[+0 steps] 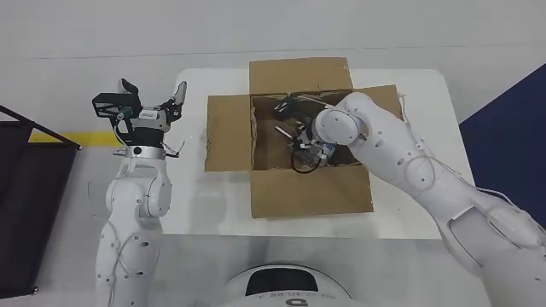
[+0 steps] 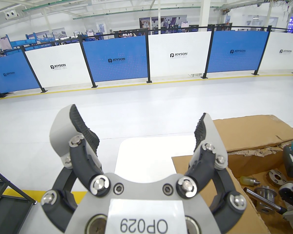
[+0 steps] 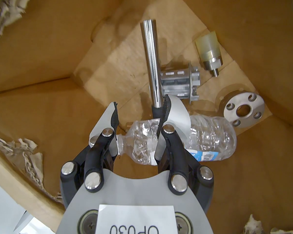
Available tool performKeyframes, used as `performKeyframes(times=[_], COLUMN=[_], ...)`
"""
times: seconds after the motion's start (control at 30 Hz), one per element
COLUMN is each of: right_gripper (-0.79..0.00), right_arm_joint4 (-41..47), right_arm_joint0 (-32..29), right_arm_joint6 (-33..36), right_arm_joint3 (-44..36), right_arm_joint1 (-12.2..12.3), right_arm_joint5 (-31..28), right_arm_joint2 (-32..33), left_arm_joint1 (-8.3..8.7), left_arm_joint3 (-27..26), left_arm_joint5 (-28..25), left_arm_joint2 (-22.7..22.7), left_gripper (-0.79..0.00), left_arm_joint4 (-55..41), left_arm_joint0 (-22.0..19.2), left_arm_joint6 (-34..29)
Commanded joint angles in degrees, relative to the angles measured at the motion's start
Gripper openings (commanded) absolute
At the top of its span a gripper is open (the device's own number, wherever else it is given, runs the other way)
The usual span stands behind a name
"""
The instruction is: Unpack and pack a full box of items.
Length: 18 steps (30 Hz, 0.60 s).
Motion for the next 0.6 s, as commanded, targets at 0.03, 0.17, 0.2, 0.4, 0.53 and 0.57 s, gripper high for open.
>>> performKeyframes(times=[0.03,0.17,0.2,0.4,0.53,0.57], right_gripper=[-0.428,-0.428,-0.422,-0.409,-0.413,-0.413], right_arm_joint4=[-1.23,-3.64,-3.76,-3.08,-2.76,-2.67], right_arm_joint0=[0.72,1.66,2.01,4.54,6.10,6.44], right_arm_joint6=[-2.67,-5.58,-6.43,-9.04,-9.80,-9.98], right_arm_joint3=[1.27,3.70,4.89,11.56,15.25,16.09], right_arm_joint1=[-0.95,-2.47,-2.91,-5.88,-7.89,-8.38], right_arm_joint5=[-1.00,-3.82,-4.61,-8.55,-8.91,-9.00], right_arm_joint2=[-0.96,-3.13,-3.50,-5.64,-6.75,-6.98], left_arm_joint1=[0.00,0.00,0.00,0.00,0.00,0.00], left_arm_joint3=[0.00,0.00,0.00,0.00,0.00,0.00], left_arm_joint5=[0.00,0.00,0.00,0.00,0.00,0.00], left_arm_joint2=[0.00,0.00,0.00,0.00,0.00,0.00], left_gripper=[0.000,0.000,0.000,0.000,0.000,0.000], left_arm_joint4=[0.00,0.00,0.00,0.00,0.00,0.00], left_arm_joint0=[0.00,0.00,0.00,0.00,0.00,0.00], left_arm_joint6=[0.00,0.00,0.00,0.00,0.00,0.00])
